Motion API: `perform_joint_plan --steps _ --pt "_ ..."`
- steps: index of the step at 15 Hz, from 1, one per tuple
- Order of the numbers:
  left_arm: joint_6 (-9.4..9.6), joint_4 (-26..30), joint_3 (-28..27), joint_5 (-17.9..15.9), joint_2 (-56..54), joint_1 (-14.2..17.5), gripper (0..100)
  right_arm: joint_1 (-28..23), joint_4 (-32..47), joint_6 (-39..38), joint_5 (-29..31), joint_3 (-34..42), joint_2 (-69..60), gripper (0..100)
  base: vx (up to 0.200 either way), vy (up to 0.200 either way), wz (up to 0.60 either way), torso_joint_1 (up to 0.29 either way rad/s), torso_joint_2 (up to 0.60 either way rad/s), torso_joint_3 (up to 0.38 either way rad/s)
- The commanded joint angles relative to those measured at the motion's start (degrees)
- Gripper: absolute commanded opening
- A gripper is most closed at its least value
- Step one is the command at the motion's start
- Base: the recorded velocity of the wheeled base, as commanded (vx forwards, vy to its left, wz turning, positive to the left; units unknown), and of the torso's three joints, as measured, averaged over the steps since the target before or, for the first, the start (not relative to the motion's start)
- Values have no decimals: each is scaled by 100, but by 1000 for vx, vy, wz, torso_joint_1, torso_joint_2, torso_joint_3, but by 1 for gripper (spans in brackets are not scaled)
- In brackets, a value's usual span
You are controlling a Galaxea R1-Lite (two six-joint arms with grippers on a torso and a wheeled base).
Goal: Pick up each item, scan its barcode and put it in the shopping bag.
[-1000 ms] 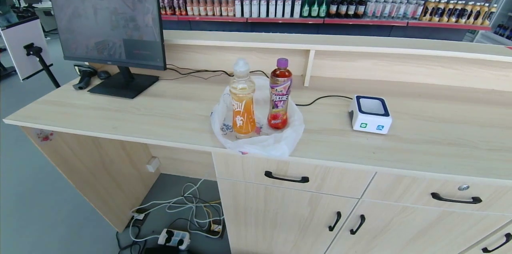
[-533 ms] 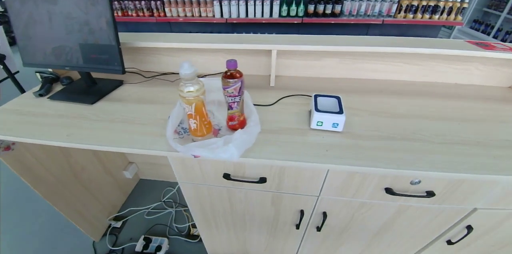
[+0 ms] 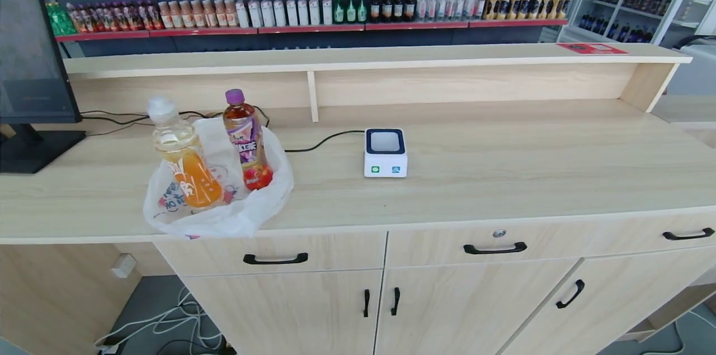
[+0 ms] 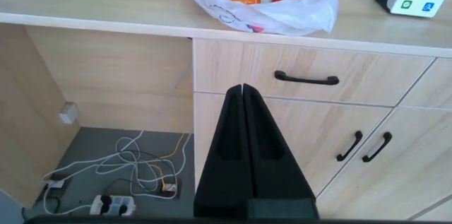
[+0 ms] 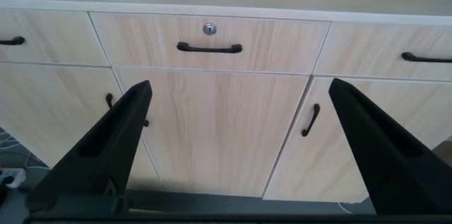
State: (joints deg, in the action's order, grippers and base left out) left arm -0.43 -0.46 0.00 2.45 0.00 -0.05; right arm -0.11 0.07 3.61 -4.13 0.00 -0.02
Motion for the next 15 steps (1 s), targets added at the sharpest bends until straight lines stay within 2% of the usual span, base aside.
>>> perform_joint_plan --steps 1,13,15 --pt "-1 -6 0 1 0 5 0 2 1 8 0 0 11 100 -200 0 0 32 7 2" --pt "8 -6 0 1 0 5 0 2 10 -62 0 0 11 100 -200 0 0 0 2 3" --pt "25 -6 0 1 0 5 0 2 10 -62 0 0 11 100 0 0 0 0 0 0"
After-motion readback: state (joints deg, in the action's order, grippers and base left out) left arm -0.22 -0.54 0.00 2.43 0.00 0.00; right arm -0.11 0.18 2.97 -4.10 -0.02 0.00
